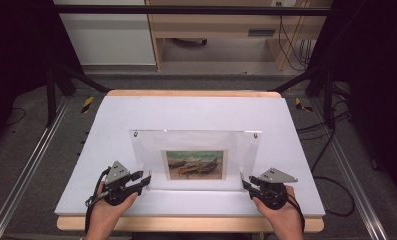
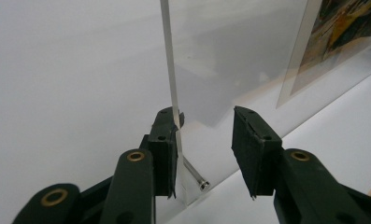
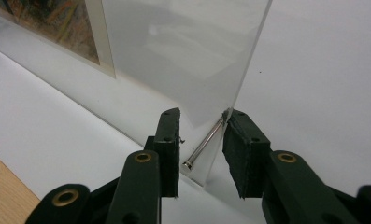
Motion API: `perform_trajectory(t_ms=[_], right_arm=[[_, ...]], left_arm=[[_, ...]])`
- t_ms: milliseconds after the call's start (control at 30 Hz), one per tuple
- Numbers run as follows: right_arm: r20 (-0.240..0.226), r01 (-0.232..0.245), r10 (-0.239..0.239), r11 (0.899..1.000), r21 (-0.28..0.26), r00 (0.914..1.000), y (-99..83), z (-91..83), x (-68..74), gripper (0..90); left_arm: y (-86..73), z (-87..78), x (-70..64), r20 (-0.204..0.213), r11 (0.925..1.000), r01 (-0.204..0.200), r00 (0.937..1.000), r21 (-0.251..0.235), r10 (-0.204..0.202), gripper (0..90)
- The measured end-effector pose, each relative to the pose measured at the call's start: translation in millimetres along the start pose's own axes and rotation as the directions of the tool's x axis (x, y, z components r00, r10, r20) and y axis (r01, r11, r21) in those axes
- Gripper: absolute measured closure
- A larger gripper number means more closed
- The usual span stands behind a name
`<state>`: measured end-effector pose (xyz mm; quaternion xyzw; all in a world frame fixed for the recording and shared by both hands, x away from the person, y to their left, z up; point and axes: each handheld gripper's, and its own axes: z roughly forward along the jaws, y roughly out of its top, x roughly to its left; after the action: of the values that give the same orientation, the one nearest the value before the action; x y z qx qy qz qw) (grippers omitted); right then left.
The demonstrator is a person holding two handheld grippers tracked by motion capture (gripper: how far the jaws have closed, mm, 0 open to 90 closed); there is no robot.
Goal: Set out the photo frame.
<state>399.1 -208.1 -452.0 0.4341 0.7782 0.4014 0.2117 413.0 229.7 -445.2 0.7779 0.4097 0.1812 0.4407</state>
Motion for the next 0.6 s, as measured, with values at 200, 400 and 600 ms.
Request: perform_trajectory(t_ms=[200, 400, 600], right_arm=[[-0.002, -0.013, 0.013, 1.0, -0.013, 0.9999, 1.1, -0.6, 0.5, 44.6], [0.03, 0.036, -0.035, 0.999, -0.03, 0.9989, 2.2, -1.6, 2.2, 21.3], [0.064, 0.064, -0.06, 0.996, -0.066, 0.9961, 2.5, -7.8, 5.2, 12.4]], left_arm=[[-1.9, 1.9, -0.8, -0.001, 1.0, 0.002, 1.0, 0.002, -0.002, 47.8], [-1.3, 0.3, -4.3, -0.01, 0.9996, -0.021, 0.9997, -0.02, 0.021, 24.7], [-3.1, -5.0, -5.2, -0.008, 0.9987, -0.022, 0.9997, -0.045, 0.022, 14.2]])
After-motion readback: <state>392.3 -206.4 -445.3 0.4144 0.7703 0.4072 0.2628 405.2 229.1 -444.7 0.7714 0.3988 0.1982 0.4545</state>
